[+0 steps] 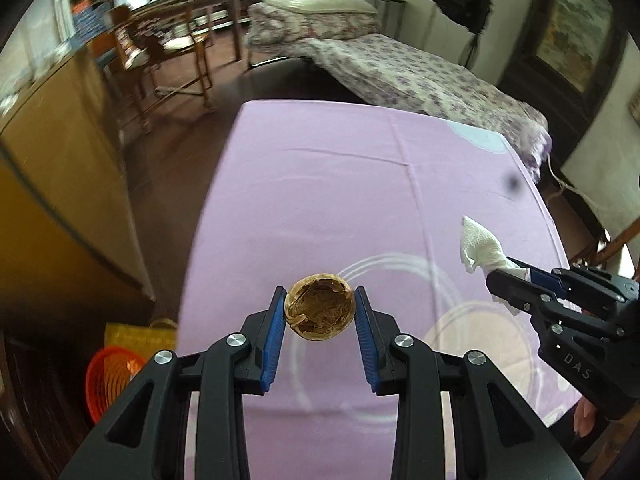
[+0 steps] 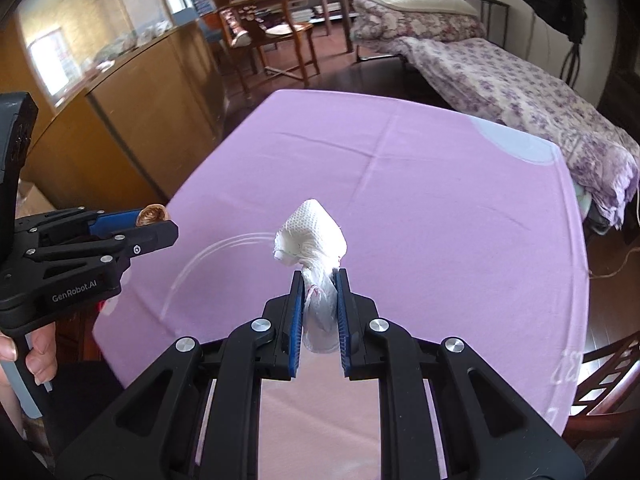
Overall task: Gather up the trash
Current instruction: 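Carry the shell and tissue to the red basket and open both tools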
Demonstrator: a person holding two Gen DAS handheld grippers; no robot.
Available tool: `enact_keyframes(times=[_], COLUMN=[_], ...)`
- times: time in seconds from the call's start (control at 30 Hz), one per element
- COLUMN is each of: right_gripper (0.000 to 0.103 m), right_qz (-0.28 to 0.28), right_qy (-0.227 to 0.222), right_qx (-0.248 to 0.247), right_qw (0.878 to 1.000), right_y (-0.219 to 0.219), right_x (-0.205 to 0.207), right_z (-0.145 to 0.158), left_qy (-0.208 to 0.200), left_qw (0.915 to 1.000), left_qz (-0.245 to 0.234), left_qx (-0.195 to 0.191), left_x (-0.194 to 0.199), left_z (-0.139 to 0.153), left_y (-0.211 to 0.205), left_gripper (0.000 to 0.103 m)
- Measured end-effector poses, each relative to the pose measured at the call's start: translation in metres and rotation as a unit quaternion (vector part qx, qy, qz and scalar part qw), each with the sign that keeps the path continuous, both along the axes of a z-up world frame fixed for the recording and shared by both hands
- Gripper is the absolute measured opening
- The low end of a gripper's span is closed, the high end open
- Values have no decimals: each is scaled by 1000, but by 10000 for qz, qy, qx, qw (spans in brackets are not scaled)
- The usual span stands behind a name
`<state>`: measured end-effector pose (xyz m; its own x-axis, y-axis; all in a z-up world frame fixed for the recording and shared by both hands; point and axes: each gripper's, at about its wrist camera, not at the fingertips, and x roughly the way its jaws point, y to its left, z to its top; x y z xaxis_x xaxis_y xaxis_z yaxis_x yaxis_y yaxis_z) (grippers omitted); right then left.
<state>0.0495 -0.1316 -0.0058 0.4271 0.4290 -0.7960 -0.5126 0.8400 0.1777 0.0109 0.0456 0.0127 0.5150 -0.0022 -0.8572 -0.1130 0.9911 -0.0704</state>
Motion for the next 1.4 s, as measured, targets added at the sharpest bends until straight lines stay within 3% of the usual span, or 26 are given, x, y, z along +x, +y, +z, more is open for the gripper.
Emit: enact_keyframes(times=[0.47, 0.77, 1.13, 1.4], right_gripper=[17, 17, 17, 19], right_qz=[1251, 2123, 3247, 3701], right_qy=[-234, -71, 164, 439], right_qx=[-382, -521, -974, -1323], right_qw=[9911, 9758, 9407, 9185], right_y=[123, 208, 316, 372], right_x=[-57, -86, -119, -134], right_z=[24, 23, 1, -33], left_qy=[-52, 9, 559, 892], left_qw=[9942, 9810, 9525, 9423], left_qz=[1049, 1905, 2936, 3148], left_qx=[-214, -375, -574, -710], left_x=[-77, -124, -190, -197], left_z=[5, -8, -70, -111], left_y=[109, 185, 274, 295], left_gripper=[34, 34, 34, 34])
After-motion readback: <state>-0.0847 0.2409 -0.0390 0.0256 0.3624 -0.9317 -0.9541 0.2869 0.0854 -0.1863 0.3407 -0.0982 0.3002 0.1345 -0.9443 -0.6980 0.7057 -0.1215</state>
